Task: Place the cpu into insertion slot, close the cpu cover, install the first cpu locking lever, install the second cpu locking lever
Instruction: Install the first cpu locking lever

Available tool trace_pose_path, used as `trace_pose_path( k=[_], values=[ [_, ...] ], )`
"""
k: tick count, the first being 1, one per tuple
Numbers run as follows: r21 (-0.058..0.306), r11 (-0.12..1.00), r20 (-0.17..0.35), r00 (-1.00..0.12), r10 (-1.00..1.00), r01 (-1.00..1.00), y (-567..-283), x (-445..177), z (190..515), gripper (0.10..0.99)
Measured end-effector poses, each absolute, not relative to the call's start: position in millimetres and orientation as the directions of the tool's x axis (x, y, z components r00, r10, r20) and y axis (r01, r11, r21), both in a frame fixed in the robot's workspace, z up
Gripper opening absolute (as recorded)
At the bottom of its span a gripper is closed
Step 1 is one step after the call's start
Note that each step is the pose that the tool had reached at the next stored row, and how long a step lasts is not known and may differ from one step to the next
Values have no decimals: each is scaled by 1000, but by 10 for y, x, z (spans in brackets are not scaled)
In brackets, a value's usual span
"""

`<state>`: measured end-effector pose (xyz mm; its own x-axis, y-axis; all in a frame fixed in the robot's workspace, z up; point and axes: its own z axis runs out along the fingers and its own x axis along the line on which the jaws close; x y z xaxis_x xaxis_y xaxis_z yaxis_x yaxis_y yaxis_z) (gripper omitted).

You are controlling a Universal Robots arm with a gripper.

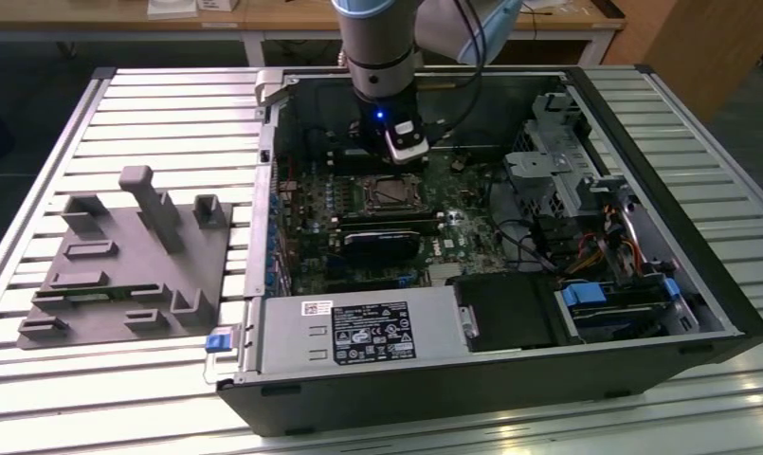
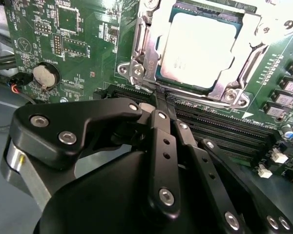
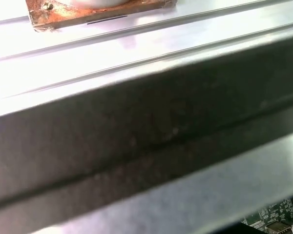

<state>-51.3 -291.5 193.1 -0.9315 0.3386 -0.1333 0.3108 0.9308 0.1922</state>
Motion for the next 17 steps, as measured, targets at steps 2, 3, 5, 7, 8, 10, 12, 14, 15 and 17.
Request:
trace_pose_path(
  k=[2, 3, 5, 7, 8, 10, 12, 14, 15, 17],
  values=[
    [193, 931, -133, -931, 339, 311, -2913, -511, 1948, 106],
    [192, 931, -133, -931, 339, 311, -2914, -512, 1962, 106],
    [191, 931, -133, -931, 339, 311, -2916, -513, 1989, 106],
    [191, 931, -133, -931, 339, 311, -2916, -513, 2018, 106],
    [191, 931, -133, -931, 339, 311, -2916, -513, 2031, 106],
    [191, 931, -133, -931, 339, 311, -2916, -513, 2039, 106],
    [192, 931, -133, -931, 339, 311, -2915, -513, 2040, 106],
    [191, 931, -133, -932, 338, 311, -2918, -514, 2042, 106],
    [191, 931, -133, -932, 338, 311, -2924, -514, 2043, 106],
    [190, 931, -134, -931, 338, 311, -2944, -513, 2042, 106]
  ],
)
